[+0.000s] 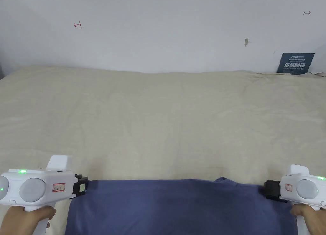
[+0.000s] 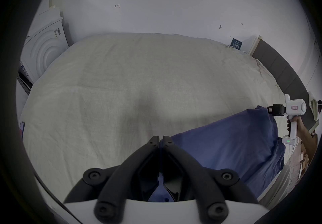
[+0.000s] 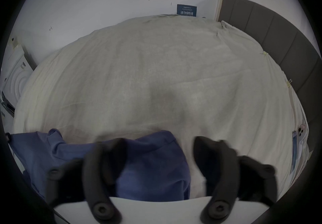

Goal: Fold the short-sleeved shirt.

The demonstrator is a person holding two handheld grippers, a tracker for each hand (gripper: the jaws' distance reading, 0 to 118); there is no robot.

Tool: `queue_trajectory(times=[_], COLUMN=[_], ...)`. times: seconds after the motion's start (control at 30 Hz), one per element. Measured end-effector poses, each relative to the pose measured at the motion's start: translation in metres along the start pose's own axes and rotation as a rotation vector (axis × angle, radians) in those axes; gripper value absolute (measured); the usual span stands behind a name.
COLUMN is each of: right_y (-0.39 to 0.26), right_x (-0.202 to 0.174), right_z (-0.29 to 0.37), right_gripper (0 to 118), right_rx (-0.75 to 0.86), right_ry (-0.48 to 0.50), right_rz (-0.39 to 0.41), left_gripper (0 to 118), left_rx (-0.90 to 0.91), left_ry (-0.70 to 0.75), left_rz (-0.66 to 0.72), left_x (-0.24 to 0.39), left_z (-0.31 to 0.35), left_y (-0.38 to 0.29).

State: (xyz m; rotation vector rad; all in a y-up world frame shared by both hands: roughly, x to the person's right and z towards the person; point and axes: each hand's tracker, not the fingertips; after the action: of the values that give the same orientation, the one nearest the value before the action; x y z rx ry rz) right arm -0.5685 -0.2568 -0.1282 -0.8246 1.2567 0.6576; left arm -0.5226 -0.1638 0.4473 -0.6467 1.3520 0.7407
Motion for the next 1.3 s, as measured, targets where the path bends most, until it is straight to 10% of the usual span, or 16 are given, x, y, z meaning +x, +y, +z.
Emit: queue_trajectory(times=[0.1, 0.8, 1.3], right_y=[-0.005, -0.071, -0.178], right_x=[-0.006, 0.02, 0.063], right_z=[0.006, 0.241, 0.242], right_gripper=[3, 3, 3], right_rx=[0.005, 0.341, 0.233], right_ry=[0.032, 0.23, 0.219], right_rz=[0.009, 0.107, 0.076], left_gripper=[0, 0, 0], left_rx=[0.001, 0.052, -0.041], left_ry=[0.001, 0.039, 0.034], left_rz=[0.004, 0.082, 0.112], left_x=[0.0, -0.009, -0.015], left_z=[0.003, 0.064, 0.106], left_y=[-0.001, -0.044, -0.145])
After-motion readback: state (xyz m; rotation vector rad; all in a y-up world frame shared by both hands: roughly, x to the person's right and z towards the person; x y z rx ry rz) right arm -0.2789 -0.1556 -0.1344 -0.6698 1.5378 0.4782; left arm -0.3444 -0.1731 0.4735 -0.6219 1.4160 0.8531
